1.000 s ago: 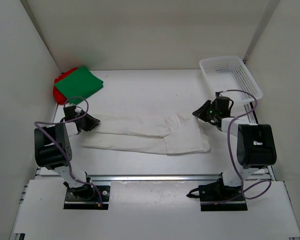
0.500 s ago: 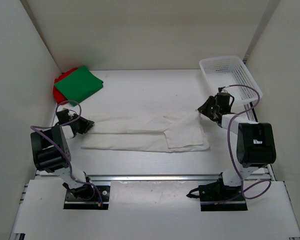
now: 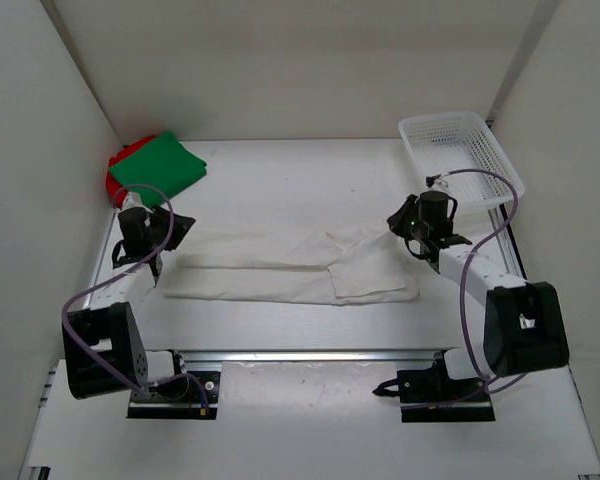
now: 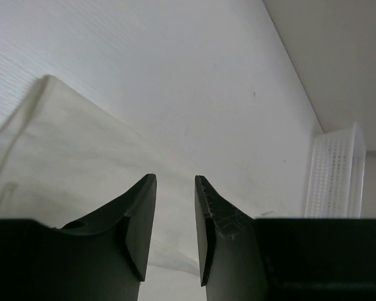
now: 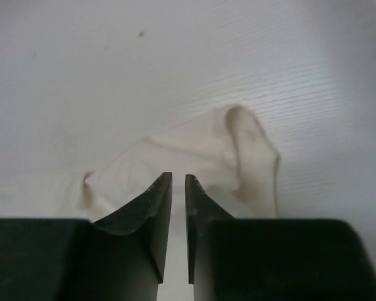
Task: Fold and stack the t-shirts
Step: Fold the other side of the tshirt into a rectangle
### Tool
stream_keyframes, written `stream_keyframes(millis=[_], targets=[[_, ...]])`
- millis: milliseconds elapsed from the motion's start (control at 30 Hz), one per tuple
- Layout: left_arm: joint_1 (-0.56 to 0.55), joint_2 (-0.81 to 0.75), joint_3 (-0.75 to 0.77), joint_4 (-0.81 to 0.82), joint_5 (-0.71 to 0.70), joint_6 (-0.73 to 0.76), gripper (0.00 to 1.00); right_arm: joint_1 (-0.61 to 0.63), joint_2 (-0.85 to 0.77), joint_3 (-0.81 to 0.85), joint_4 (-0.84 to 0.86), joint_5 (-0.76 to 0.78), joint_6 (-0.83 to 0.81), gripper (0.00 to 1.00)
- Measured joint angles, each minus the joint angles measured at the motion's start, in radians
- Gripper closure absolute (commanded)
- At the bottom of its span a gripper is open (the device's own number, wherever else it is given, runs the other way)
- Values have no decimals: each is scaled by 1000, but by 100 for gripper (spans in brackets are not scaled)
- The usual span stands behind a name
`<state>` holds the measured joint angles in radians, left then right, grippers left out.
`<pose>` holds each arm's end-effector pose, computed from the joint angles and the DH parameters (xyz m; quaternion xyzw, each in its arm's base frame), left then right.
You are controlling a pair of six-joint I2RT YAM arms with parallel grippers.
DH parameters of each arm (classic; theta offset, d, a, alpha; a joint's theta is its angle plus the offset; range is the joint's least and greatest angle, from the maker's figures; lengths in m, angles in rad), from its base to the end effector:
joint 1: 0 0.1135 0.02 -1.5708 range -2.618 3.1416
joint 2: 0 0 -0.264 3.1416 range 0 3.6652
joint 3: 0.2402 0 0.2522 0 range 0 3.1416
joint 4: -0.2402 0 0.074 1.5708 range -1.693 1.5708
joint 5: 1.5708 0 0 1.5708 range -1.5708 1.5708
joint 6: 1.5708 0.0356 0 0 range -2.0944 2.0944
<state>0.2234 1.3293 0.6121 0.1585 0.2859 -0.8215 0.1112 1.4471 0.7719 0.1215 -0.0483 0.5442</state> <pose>0.2681 0.0506 0.1967 -0.3722 0.7847 -0.2604 0.4218 0.3072 0.0360 0.2116 0.1761 0.8553 0.1766 0.4541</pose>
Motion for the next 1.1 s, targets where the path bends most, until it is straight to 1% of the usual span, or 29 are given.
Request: stream_keyframes(millis=[67, 133, 200, 233, 267, 367, 433, 500, 633, 800, 867, 967, 1100], targets=[[-52, -40, -6, 5, -24, 10, 59, 63, -67, -52, 20, 7, 8, 100], [-98, -55, -13, 5, -50, 23, 66, 134, -98, -100, 37, 5, 13, 100], [-119, -29, -10, -13, -77, 47, 80, 201, -90, -126, 41, -12, 13, 100], [-122, -6, -8, -31, -91, 61, 81, 233, -80, -136, 43, -20, 11, 100], [-120, 13, -8, -49, -104, 71, 84, 266, -68, -143, 43, -34, 7, 99], [-103, 40, -19, -97, -132, 90, 84, 379, 6, -112, 18, -80, -29, 100], [-96, 37, -21, -114, -148, 99, 81, 441, 69, -48, -9, -115, -58, 100], [-91, 40, -13, -130, -151, 109, 80, 510, 147, 65, -40, -157, -97, 100], [-75, 89, 48, -179, -145, 141, 81, 603, 293, 314, -62, -203, -146, 100], [-48, 183, 112, -216, -131, 176, 79, 674, 475, 573, -82, -262, -162, 100], [-36, 218, 126, -235, -113, 187, 78, 698, 583, 705, -112, -281, -171, 100], [-26, 262, 144, -260, -93, 198, 78, 730, 757, 933, -199, -293, -187, 100], [-23, 285, 150, -278, -75, 208, 77, 760, 984, 1270, -367, -285, -208, 100]])
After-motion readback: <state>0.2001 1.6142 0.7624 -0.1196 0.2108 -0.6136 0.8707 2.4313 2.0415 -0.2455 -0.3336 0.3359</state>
